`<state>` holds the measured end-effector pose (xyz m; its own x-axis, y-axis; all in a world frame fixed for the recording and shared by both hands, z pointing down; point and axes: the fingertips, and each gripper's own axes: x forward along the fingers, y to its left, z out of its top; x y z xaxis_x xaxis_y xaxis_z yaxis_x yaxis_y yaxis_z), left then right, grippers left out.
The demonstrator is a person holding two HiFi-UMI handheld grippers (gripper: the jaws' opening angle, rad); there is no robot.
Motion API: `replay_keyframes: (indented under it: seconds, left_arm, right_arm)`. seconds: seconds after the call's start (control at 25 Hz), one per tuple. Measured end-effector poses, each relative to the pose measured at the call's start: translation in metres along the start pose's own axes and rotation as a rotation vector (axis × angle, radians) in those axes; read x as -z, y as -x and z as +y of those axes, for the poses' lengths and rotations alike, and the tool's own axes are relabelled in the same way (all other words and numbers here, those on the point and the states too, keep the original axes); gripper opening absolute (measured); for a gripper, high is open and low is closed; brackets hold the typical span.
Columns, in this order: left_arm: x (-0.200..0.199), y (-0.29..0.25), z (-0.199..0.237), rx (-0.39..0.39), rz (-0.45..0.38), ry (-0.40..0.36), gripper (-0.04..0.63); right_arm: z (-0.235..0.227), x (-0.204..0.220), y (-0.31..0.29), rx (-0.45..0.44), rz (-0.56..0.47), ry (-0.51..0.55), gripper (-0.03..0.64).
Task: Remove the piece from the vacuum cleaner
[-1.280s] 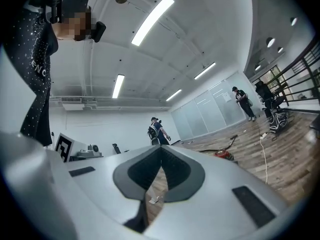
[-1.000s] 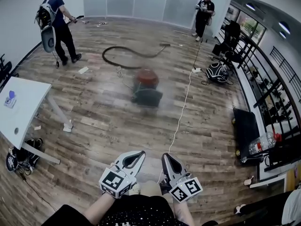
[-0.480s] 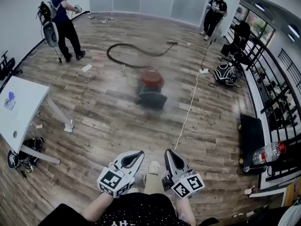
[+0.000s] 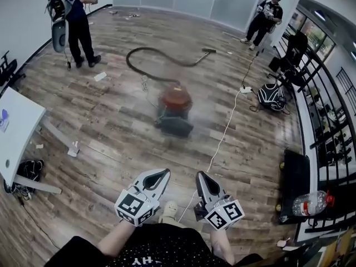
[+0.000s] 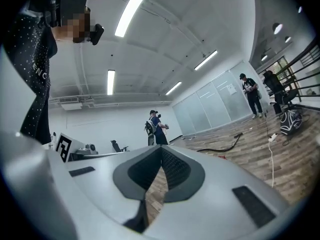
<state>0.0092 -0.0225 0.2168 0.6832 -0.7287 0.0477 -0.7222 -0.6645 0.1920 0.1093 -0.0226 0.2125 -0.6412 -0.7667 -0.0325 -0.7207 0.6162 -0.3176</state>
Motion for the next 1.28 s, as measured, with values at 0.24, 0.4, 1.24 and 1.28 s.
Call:
replay_keyframes:
  seconds: [0.24,0.4,1.24,1.28]
  left_arm:
    - [0.006,-0.056,0.015,-0.042,0.010,0.012,0.008]
    - [0.003,-0.076,0.022,-0.068,-0.006,0.006,0.008]
    - [-0.005,-0.157,0.115,-0.092,0.051,0.015,0.008]
    - [-0.008,-0.167,0.128,-0.089,0.051,0.016,0.008]
  right_arm:
    - [-0.053,-0.010,-0.018,-0.032,0.012,-0.006,0.011]
    - [-0.069,-0.012,-0.027,-0.067,0.013,-0.036,0.011]
    - [-0.153,-0.017,-0.111,-0.024,0.019,-0.115,0.011]
    - [-0.162,-0.019,-0.124,-0.015,0.018,-0.119,0.011]
